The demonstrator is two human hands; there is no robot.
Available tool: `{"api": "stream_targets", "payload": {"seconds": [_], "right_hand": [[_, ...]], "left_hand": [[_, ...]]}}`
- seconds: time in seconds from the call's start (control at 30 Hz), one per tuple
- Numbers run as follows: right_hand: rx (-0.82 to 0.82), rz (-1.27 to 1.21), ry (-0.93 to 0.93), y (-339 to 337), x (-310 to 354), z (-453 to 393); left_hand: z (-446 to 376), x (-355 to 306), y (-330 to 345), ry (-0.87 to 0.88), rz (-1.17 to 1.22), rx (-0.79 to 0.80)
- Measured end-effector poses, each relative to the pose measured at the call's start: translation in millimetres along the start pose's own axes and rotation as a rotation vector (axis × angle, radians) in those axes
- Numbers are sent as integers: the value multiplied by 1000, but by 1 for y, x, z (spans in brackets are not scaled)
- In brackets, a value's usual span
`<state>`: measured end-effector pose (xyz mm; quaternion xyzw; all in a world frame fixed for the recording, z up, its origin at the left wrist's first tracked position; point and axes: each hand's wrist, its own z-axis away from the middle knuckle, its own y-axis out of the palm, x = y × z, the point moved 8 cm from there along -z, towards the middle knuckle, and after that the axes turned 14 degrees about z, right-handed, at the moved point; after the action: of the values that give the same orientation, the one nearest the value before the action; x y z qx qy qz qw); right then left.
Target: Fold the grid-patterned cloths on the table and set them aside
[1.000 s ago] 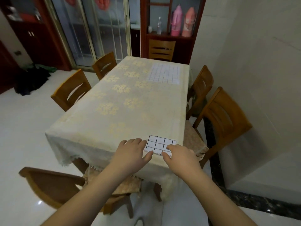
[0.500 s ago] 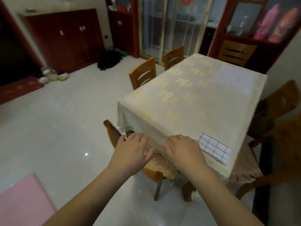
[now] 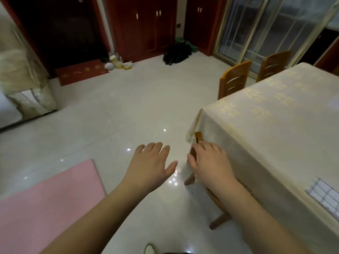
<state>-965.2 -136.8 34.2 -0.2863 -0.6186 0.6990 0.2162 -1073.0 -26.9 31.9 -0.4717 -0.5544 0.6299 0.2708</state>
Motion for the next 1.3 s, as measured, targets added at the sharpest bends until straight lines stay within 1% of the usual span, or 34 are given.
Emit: {"api": "stream_targets", "payload": {"seconds": [0.17, 0.33, 0.5, 0.53, 0.63, 0.7, 0.8, 0.87, 0.97, 1.07, 1.3], "right_hand": [[-28, -5, -65, -20, 61, -38], [-10, 15, -80, -21, 85, -82], [-11, 0, -90, -11, 100, -147], [-7, -8, -93, -8, 101, -162], [-9, -32, -105, -3, 100, -210], [-29, -60, -79, -5, 94, -242], [-97, -109, -41, -14, 84, -286], [-89, -118, -41, -16, 80, -312], [-136, -133, -8, -21, 73, -344], [-168, -133, 46, -24, 68, -373], [-142, -71, 105, -20, 74, -471]], "left_hand": [[-18, 61, -22, -21, 14, -26], [-49, 103, -32, -69, 20, -40], [-103, 136, -25, -78, -18, -50], [-118, 142, -23, -77, -37, -48], [-162, 156, -18, -82, -54, 24], [-192, 163, -21, -78, -68, 50], [-233, 171, -28, -75, -72, 59], [-258, 177, -28, -66, -60, 75], [-295, 185, -30, -54, -59, 64], [-333, 194, -29, -23, -1, 67], [-435, 239, -25, 68, 39, 32]]}}
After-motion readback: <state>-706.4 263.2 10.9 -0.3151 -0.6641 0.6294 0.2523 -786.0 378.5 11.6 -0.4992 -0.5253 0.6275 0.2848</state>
